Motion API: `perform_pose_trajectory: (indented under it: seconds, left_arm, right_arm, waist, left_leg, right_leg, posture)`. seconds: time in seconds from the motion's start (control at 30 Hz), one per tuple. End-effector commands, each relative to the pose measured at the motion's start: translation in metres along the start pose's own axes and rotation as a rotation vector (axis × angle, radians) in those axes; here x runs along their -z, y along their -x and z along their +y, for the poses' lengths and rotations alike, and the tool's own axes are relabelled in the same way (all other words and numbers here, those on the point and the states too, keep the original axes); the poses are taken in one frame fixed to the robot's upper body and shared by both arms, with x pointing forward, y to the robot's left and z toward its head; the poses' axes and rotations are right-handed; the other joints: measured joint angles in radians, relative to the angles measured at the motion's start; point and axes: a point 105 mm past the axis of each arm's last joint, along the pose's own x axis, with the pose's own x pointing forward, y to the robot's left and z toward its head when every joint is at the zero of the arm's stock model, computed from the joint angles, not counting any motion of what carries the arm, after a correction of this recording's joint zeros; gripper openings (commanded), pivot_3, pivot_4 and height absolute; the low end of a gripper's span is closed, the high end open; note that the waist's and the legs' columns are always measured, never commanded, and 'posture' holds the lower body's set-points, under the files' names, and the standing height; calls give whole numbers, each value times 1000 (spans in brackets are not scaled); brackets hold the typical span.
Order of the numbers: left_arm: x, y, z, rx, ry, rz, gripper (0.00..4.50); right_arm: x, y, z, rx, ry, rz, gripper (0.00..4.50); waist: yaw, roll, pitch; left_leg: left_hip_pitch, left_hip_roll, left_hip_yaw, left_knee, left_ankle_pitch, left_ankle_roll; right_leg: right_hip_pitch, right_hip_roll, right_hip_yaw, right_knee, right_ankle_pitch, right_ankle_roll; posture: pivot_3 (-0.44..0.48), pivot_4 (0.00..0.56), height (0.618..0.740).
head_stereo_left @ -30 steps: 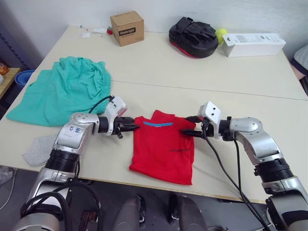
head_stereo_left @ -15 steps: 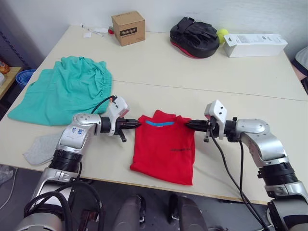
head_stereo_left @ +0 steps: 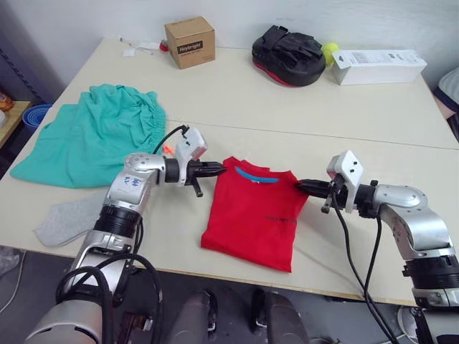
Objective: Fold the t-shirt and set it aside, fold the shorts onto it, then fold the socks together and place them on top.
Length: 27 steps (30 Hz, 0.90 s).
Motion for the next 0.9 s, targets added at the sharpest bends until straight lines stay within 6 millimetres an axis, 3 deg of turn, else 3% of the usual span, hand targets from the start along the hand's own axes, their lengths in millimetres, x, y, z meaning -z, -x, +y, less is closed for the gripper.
perform_pose_trajectory:
  seconds: [0.03, 0.37, 0.4, 0.5, 0.6, 0.63, 0.77, 0.87, 0.9]
  left_arm:
    - [-11, -7, 3, -5, -41, -26, 0]
    - [4, -21, 5, -41, 7, -34, 0]
    - [7, -21, 4, -32, 19, -34, 478]
    - [3, -12, 8, -81, -32, -80, 1279]
    - [-18, 9, 13, -133, -129, -209, 2223]
    - [-26, 15, 9, -117, -150, -258, 2248]
    - [-39, 28, -24, 61, -220, -330, 2248]
    - [-25, 22, -54, 206, -276, -263, 1646]
    - [-18, 16, -60, 221, -293, -233, 1259]
  right_arm:
    - [-8, 11, -11, 65, 28, -29, 40]
    - [14, 17, -19, 171, -24, 7, 40]
    - [17, 17, -19, 182, -34, 11, 217]
    - [14, 22, -22, 211, -3, -16, 1056]
    - [-5, 36, -22, 216, 17, -117, 2081]
    - [-13, 41, -21, 210, 35, -157, 2437]
    - [-34, 47, -2, 94, 43, -239, 2437]
    - [-33, 34, 24, -23, 50, -242, 1783]
    - [-29, 27, 34, -47, 64, -236, 1357]
  waist:
    - [0, 0, 0]
    - [0, 0, 0]
    - [0, 0, 0]
    - [0, 0, 0]
    - [0, 0, 0]
    - [-2, 0, 0]
    - [-3, 0, 0]
    - [-2, 0, 0]
    - [-1, 0, 0]
  left_leg:
    - [0, 0, 0, 0, 0, 0]
    - [0, 0, 0, 0, 0, 1]
    - [0, 0, 0, 0, 0, 1]
    - [0, 0, 0, 0, 0, 1]
    - [0, 0, 0, 0, 0, 1]
    - [0, 0, 0, 0, 0, 1]
    - [1, 0, 0, 0, 0, 0]
    - [2, 0, -1, 0, 0, 0]
    - [3, 0, -1, 0, 0, 0]
  right_leg:
    - [0, 0, 0, 0, 0, 0]
    - [0, 0, 0, 0, 0, 0]
    - [0, 0, 0, 0, 0, 1]
    - [0, 0, 0, 0, 0, 1]
    - [0, -1, 0, -1, 0, 1]
    - [0, -1, 0, 0, 0, 1]
    - [0, -1, 1, 0, 0, 1]
    - [2, -1, 1, -1, 0, 1]
    - [3, -1, 1, -1, 0, 1]
  posture:
    - [0, 150, 740]
    - [0, 150, 740]
    - [0, 150, 740]
    - [0, 150, 740]
    - [0, 150, 740]
    - [0, 150, 740]
    - [0, 150, 740]
    - [0, 150, 740]
    - [0, 150, 740]
